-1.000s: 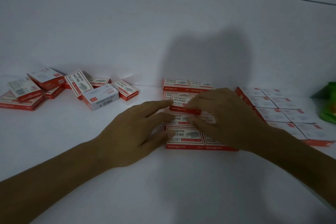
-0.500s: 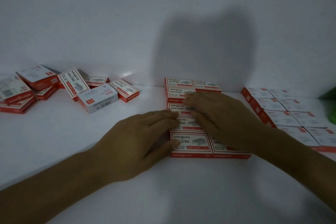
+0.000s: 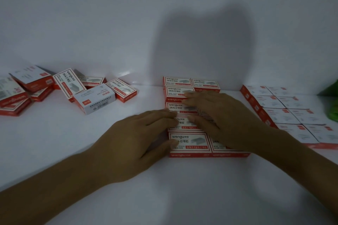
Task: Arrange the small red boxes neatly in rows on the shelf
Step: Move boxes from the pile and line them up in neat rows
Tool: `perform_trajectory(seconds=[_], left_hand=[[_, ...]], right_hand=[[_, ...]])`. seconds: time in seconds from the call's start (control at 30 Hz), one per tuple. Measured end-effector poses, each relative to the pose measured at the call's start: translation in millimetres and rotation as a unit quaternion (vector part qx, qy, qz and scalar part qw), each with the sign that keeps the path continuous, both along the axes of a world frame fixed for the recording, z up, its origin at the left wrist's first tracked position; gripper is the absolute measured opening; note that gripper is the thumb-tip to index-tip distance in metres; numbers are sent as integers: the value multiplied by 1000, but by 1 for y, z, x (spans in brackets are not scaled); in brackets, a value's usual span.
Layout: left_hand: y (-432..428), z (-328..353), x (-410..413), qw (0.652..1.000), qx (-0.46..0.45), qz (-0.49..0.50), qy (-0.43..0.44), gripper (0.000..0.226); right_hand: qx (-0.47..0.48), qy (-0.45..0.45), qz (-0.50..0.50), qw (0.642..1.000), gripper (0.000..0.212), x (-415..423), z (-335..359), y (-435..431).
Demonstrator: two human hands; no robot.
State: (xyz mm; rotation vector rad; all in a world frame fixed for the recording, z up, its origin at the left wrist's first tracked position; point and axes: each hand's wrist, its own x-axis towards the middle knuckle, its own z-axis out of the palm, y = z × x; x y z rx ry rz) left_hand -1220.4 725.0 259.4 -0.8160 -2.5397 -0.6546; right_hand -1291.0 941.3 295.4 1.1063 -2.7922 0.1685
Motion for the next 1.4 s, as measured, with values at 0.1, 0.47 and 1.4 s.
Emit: perform_trajectory(seconds=[0.1, 0.47, 1.4], left_hand=[[-3, 2, -2, 999, -42, -6, -31, 50], [0, 7, -5, 999, -35, -4, 40, 49], [-174, 7, 46, 979, 98, 167, -66, 67]], right_hand=[[0, -7, -5, 1000, 56, 2, 0, -2], [-97, -75, 10, 992, 42, 15, 35, -1], [-27, -48, -24, 998, 53, 51, 11, -178]])
